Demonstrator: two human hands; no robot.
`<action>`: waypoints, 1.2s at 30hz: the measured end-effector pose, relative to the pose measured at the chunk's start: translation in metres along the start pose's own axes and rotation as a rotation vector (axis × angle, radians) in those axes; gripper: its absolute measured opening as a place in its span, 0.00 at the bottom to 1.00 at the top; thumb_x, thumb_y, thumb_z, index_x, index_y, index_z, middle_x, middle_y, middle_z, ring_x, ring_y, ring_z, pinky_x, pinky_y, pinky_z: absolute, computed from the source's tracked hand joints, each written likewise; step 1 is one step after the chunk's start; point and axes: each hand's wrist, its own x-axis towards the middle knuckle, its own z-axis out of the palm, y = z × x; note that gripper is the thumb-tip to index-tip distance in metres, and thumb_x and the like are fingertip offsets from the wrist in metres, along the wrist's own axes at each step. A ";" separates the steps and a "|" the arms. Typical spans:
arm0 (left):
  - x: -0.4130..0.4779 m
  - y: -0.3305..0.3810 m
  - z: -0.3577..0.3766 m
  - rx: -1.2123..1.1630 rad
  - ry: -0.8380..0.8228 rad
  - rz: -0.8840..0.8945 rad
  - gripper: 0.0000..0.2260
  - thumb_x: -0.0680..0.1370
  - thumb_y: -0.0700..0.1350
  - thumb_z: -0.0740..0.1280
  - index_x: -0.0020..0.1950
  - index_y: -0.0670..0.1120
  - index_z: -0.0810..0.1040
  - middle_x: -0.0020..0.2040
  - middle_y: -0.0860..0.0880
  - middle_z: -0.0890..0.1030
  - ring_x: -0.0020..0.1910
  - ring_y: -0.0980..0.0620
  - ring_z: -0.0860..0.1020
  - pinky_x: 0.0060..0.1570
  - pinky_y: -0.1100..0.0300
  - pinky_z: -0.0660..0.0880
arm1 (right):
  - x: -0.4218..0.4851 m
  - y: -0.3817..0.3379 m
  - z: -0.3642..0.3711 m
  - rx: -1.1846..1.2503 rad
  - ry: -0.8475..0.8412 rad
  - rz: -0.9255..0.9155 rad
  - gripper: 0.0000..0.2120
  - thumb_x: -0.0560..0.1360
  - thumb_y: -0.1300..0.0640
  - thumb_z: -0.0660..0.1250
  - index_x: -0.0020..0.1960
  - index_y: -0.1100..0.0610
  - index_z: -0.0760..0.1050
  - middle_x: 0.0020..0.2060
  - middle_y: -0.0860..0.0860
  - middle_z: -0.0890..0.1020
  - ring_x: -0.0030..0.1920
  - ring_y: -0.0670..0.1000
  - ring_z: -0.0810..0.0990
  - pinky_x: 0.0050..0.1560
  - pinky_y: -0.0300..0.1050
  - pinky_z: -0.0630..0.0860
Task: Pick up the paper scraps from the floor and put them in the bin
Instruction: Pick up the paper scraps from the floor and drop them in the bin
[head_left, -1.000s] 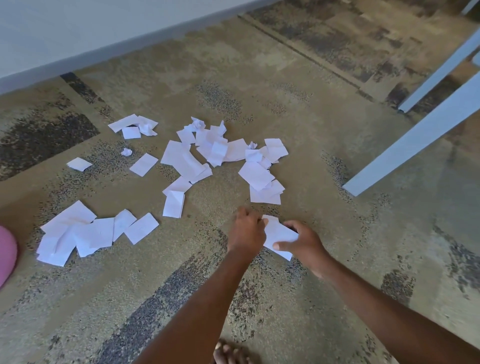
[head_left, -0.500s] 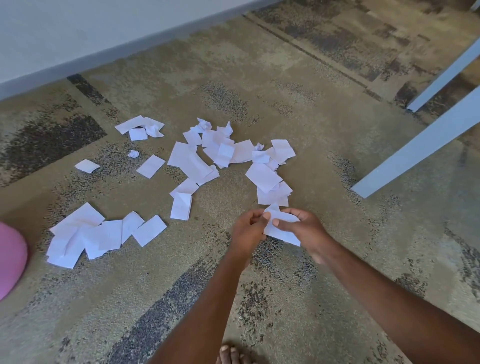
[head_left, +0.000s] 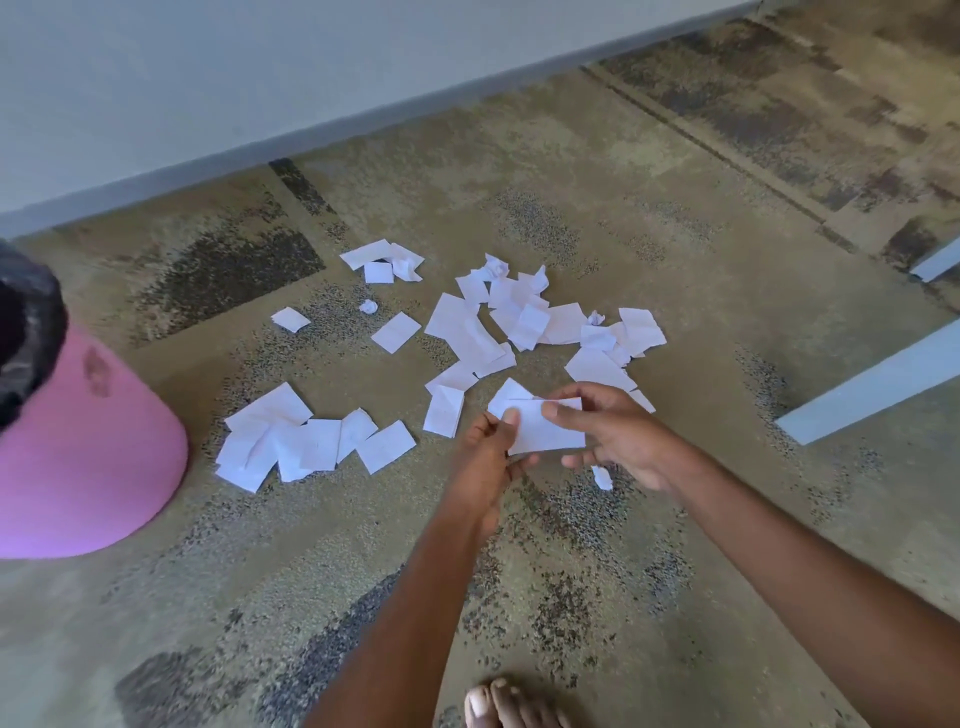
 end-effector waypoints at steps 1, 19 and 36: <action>0.000 0.006 -0.004 0.005 0.065 0.010 0.13 0.86 0.50 0.68 0.64 0.42 0.80 0.56 0.45 0.86 0.54 0.48 0.84 0.49 0.54 0.85 | 0.002 0.001 -0.002 -0.025 0.028 -0.011 0.15 0.77 0.45 0.78 0.58 0.52 0.84 0.52 0.49 0.87 0.52 0.49 0.87 0.51 0.55 0.87; -0.017 0.063 -0.022 0.097 0.422 0.121 0.09 0.85 0.50 0.68 0.55 0.44 0.77 0.57 0.40 0.82 0.58 0.36 0.85 0.46 0.43 0.87 | 0.004 0.038 0.021 -0.133 0.064 -0.041 0.14 0.77 0.65 0.77 0.61 0.54 0.82 0.53 0.55 0.85 0.47 0.54 0.87 0.50 0.49 0.87; -0.162 0.271 -0.118 -0.220 0.611 0.699 0.09 0.88 0.48 0.63 0.55 0.43 0.74 0.54 0.37 0.83 0.54 0.40 0.84 0.55 0.44 0.86 | -0.005 -0.229 0.288 0.481 -0.664 -0.165 0.25 0.77 0.73 0.56 0.71 0.63 0.77 0.56 0.58 0.84 0.57 0.56 0.82 0.68 0.54 0.80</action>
